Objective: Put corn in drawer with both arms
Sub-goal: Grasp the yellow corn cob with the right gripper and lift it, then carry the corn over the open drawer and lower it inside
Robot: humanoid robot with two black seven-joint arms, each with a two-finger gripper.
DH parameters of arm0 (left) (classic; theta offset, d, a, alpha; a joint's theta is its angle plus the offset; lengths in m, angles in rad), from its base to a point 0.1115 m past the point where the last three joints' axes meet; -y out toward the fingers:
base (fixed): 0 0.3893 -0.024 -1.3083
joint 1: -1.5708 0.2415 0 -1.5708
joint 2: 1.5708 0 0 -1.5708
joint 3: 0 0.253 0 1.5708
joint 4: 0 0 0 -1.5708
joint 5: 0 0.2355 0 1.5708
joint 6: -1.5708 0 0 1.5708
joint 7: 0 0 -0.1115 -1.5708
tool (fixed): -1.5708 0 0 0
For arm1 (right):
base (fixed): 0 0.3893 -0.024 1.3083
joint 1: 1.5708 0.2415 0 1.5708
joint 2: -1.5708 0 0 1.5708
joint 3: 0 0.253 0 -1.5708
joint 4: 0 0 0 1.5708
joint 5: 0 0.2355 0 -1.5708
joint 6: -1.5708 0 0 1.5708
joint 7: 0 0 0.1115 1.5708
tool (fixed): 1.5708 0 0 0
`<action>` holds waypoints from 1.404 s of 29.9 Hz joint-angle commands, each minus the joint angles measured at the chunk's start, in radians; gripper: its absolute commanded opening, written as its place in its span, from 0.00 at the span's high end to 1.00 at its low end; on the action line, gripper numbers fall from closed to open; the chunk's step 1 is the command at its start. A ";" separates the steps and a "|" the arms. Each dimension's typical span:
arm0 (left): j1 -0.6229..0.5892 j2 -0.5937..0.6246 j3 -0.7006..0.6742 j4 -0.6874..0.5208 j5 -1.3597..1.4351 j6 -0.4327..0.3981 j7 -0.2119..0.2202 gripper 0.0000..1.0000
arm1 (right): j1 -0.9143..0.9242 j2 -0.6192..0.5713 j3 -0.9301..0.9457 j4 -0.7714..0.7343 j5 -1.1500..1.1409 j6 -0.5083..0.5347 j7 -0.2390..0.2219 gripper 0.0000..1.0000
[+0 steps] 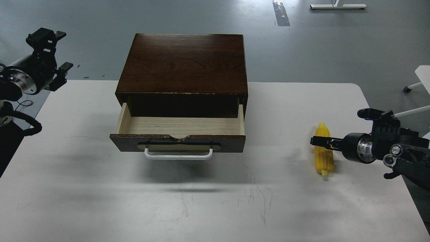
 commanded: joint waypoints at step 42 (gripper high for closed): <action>0.002 0.033 0.006 0.002 0.001 0.001 -0.019 0.01 | 0.677 0.224 -0.043 0.170 -0.938 -0.207 0.531 0.96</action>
